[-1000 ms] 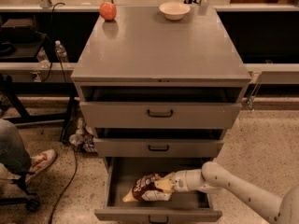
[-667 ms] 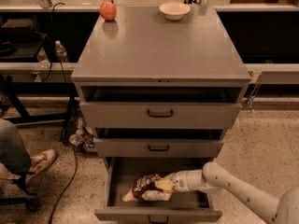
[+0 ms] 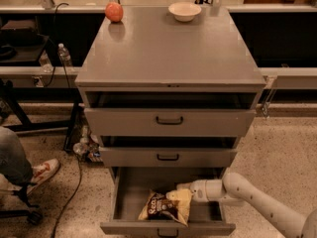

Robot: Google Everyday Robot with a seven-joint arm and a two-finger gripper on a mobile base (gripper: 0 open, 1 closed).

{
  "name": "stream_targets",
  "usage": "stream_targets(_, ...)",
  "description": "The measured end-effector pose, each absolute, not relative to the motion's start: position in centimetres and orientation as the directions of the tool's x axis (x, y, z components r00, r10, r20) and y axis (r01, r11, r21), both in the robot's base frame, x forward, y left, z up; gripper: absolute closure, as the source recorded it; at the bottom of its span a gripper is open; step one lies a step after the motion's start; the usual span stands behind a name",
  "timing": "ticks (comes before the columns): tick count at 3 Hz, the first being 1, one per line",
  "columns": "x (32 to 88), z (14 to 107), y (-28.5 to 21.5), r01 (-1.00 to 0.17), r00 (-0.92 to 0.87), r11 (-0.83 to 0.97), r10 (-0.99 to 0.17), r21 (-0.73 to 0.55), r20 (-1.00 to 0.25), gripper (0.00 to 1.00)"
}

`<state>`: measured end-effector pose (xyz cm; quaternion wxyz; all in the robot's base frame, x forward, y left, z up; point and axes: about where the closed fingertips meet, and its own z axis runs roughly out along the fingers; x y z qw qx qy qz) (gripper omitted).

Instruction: Place brown chip bag into bottom drawer

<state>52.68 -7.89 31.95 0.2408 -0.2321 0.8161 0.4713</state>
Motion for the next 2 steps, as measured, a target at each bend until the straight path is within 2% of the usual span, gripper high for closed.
stream_targets(1, 54.0, 32.9, -10.5, -0.608, -0.757, 0.501, -0.132, 0.616, -0.640, 0.00)
stream_targets(2, 55.7, 33.8, -15.0, -0.578, -0.749, 0.590, -0.108, 0.564, -0.654, 0.00)
